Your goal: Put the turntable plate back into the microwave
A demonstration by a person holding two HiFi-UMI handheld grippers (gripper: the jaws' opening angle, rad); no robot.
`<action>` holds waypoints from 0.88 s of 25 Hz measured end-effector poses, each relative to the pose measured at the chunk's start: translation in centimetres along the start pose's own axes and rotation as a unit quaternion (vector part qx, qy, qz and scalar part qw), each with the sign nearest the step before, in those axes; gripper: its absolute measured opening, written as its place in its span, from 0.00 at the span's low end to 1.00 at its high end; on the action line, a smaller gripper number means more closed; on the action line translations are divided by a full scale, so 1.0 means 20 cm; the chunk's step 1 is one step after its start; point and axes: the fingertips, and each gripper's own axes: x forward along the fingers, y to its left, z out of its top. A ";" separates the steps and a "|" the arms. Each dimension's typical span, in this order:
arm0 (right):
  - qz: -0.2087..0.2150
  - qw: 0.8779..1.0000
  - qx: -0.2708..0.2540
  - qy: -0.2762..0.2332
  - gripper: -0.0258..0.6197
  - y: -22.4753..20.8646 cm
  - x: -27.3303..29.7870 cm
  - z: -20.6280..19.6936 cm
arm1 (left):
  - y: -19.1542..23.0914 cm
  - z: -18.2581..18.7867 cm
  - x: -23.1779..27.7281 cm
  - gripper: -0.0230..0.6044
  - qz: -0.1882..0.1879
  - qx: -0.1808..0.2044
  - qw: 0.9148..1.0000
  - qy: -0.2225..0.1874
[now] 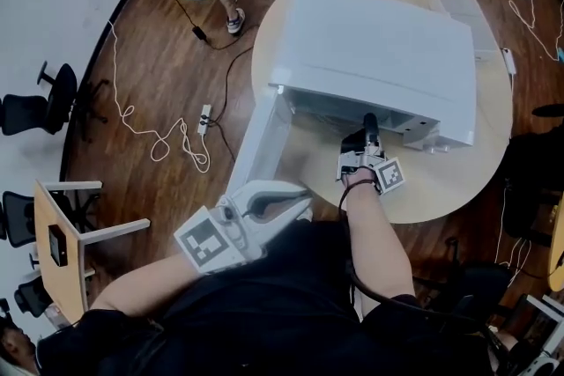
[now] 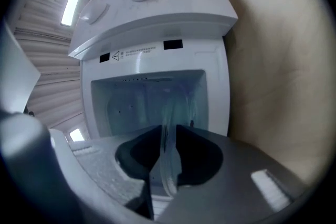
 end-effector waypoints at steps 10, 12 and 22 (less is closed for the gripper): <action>-0.023 0.999 -0.027 -0.009 0.13 -0.01 0.17 0.06 | 0.08 -0.02 0.01 0.04 0.028 -0.022 0.999 0.009; -0.033 0.999 -0.041 -0.011 0.13 -0.01 0.19 0.06 | 0.08 -0.03 0.02 0.04 0.033 -0.022 0.999 0.012; -0.222 0.974 -0.046 -0.005 0.27 -0.13 0.14 0.05 | 0.17 -0.04 0.00 0.04 0.060 0.001 0.998 -0.010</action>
